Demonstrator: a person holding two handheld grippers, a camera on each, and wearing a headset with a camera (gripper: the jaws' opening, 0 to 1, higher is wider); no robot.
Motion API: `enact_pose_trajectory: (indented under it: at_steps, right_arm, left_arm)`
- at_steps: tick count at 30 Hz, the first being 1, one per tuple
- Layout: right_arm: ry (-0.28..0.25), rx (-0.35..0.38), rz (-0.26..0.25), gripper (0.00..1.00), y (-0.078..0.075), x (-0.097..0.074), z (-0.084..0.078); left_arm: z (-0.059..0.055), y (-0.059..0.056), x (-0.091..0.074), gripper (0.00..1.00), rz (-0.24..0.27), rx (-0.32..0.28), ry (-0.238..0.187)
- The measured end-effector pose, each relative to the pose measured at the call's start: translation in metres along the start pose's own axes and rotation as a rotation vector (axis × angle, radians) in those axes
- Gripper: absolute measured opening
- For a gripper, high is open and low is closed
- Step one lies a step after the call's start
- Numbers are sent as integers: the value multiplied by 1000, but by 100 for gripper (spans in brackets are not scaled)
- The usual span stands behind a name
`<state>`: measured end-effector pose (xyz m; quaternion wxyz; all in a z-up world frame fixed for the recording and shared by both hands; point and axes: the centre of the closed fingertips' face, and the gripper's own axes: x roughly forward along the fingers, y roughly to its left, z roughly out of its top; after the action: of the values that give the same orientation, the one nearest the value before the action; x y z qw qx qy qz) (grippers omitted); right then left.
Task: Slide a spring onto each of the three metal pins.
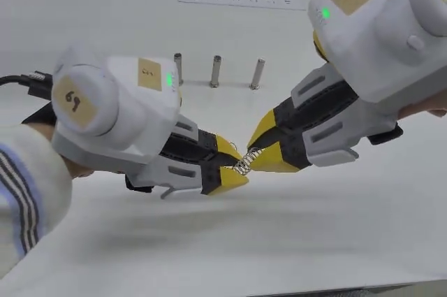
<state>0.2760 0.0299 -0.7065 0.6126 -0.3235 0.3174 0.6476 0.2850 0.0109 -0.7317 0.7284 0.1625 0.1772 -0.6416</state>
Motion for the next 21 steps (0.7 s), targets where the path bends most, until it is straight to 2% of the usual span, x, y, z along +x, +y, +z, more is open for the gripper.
enact_pose_trajectory:
  at_steps: [9, 12, 19, 21]
  right_arm:
    - [39, -41, -5, 8, -1, 2, -2]
    - [60, -67, -5, 8, 1, 5, -6]
    - [96, -83, -17, 9, -2, 7, -12]
    - [101, -85, -16, 9, -2, 7, -14]
  left_arm:
    - [0, 0, -1, 1, -1, 0, 7]
    - [7, -1, 0, 1, -4, -2, -13]
    - [15, 0, 2, 1, -6, 17, -26]
    - [14, -1, 2, 1, -8, 31, -11]
